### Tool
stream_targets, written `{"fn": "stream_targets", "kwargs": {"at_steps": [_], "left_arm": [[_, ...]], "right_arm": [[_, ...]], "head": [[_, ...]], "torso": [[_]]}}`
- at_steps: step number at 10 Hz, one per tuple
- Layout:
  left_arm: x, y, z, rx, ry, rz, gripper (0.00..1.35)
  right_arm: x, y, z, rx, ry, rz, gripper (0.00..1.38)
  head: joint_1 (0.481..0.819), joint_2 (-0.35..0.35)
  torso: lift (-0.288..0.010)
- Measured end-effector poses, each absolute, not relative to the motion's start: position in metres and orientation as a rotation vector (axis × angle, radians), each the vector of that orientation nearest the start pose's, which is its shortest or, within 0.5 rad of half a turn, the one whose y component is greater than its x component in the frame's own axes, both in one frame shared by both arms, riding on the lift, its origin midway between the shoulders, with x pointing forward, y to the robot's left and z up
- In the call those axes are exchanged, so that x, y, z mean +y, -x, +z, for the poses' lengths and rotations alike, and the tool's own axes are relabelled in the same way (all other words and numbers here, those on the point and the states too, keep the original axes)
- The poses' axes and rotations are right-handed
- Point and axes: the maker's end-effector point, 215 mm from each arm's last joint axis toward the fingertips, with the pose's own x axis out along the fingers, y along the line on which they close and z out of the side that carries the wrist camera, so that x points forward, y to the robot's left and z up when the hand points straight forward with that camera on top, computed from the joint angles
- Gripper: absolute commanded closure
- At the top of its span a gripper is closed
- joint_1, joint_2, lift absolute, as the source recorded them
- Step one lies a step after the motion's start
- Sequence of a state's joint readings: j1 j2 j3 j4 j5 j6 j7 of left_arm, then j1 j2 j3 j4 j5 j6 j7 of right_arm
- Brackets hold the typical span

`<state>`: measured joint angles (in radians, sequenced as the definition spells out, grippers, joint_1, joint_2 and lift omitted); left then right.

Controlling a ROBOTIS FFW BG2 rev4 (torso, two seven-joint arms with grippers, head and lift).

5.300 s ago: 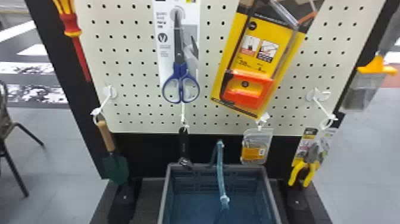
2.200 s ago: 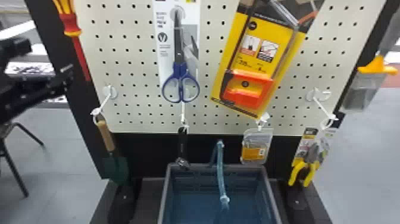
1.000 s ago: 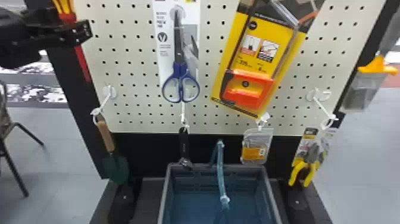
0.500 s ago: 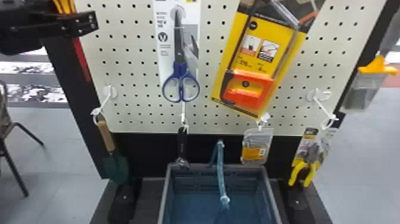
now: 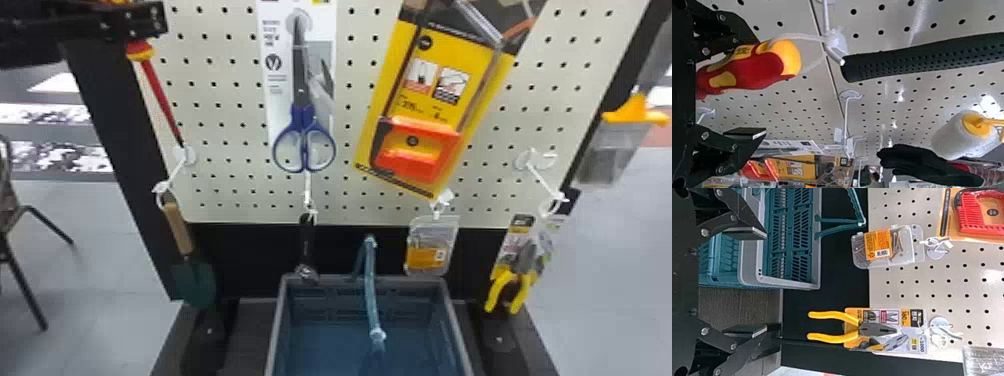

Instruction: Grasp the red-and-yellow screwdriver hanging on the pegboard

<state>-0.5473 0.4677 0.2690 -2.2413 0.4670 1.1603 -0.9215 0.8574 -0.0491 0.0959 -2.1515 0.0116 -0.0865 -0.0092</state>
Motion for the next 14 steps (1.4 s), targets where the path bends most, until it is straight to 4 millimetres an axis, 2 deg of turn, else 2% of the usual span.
{"fn": "stream_targets", "kwargs": {"at_steps": [3,4,5,14], "left_arm": [[0.2054,-0.5070,0.0341,-0.047,-0.173,-0.881,0.93],[0.2072,-0.5081,0.0329,-0.041,-0.174,-0.873,1.11],[0.2090,-0.5092,0.0321,-0.035,-0.177,-0.867,1.20],[0.2107,-0.5101,0.0279,-0.027,-0.182,-0.861,1.20]], "right_arm": [[-0.1803,-0.3270,-0.3929,0.191,-0.018,0.098,0.43],[-0.1804,-0.3272,-0.3922,0.190,-0.018,0.098,0.43],[-0.1804,-0.3270,-0.3923,0.190,-0.018,0.098,0.43],[-0.1802,-0.3248,-0.3940,0.196,-0.019,0.098,0.43]], "head": [[0.549,0.000],[0.549,0.000],[0.549,0.000],[0.549,0.000]], "torso": [[-0.100],[-0.100],[-0.100],[-0.100]]}}
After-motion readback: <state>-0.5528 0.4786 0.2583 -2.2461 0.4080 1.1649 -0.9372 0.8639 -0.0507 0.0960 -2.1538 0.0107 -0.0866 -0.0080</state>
